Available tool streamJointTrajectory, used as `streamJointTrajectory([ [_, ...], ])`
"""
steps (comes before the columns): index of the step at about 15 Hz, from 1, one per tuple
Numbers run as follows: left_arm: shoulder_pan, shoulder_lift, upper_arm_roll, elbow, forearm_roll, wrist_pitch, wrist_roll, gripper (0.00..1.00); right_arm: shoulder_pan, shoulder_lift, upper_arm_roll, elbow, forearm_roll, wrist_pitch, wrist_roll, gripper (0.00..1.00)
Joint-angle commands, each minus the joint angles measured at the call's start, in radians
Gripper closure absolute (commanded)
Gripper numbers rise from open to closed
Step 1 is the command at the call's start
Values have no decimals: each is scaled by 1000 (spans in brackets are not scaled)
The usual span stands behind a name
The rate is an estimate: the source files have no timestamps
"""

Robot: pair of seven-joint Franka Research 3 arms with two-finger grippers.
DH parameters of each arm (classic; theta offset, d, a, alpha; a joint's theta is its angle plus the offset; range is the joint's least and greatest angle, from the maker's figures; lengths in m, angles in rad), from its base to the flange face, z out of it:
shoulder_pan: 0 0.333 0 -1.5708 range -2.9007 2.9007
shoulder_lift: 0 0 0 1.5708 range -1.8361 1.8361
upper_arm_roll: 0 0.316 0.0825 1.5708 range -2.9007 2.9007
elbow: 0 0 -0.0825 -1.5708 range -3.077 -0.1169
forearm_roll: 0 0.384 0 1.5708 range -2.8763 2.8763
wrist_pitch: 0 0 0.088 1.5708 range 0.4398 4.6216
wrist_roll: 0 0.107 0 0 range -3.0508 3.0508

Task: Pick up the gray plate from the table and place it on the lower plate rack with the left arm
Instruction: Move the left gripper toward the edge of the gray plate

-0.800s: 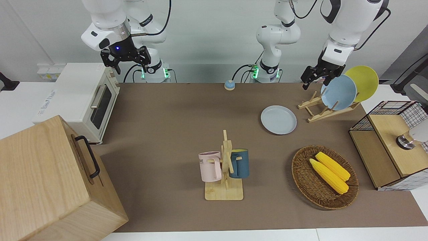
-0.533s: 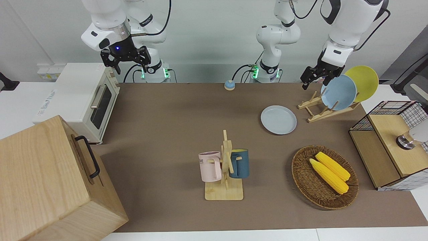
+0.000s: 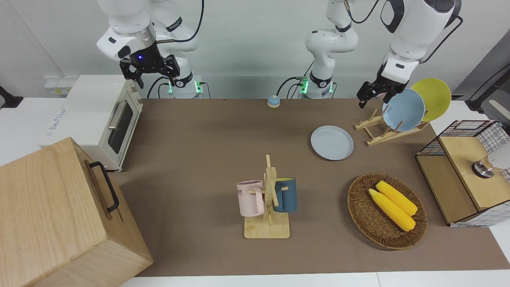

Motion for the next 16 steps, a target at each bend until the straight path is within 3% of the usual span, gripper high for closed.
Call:
streamJointTrajectory([
  [1, 1, -25, 6, -106, -5, 76, 19, 5, -15, -5, 7, 6, 4, -15, -3, 11],
  [6, 3, -33, 6, -264, -4, 227, 19, 5, -15, -5, 7, 6, 4, -15, -3, 11],
  [10, 12, -24, 20, -423, 45, 433, 19, 5, -15, -5, 7, 6, 4, -15, -3, 11],
  [16, 35, 122, 26, -447, 81, 475, 13, 5, -13, -5, 7, 6, 4, -15, -3, 11],
])
